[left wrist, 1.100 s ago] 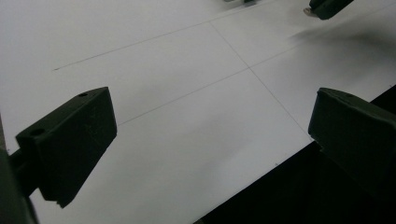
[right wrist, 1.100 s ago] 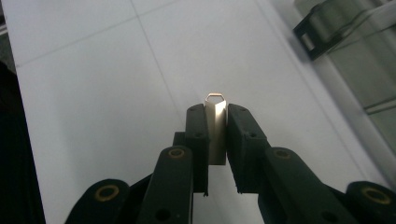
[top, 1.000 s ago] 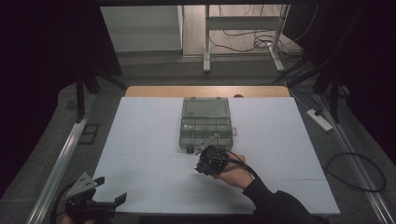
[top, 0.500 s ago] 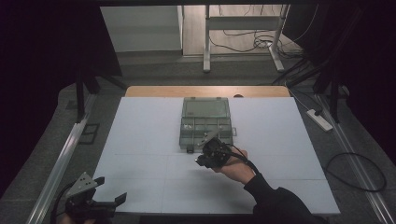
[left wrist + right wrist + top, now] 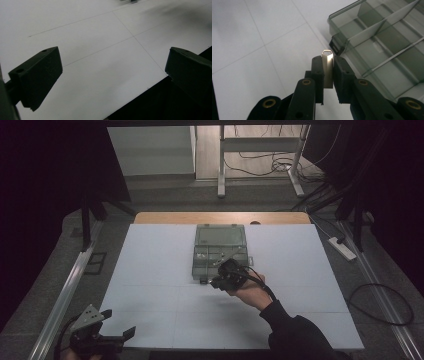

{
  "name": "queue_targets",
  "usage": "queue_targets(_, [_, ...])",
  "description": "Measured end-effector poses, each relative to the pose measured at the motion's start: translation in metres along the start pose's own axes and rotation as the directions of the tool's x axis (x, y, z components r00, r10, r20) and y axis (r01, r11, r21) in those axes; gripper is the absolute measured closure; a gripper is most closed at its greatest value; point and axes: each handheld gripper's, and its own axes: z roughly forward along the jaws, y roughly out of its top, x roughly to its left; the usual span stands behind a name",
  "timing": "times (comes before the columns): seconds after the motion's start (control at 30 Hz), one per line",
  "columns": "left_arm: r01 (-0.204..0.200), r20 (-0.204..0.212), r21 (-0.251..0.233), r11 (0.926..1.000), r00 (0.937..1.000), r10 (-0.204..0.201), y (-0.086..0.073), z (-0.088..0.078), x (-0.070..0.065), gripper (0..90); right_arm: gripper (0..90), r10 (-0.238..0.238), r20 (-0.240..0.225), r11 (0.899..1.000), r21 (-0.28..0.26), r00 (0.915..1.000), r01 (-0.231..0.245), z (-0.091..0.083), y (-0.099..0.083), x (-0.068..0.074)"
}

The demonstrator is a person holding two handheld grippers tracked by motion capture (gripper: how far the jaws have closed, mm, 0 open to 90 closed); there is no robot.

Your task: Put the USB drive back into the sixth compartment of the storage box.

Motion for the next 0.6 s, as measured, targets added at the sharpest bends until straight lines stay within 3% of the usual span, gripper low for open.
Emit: queue_targets(0.6, [-0.001, 0.000, -0.002, 1.0000, 1.0000, 0.001, 0.000, 0.000, 0.000, 1.1, 78.7, 0.041, 0.069, 0.998, -0.050, 0.9968, -0.038, 0.007, 0.016, -0.021])
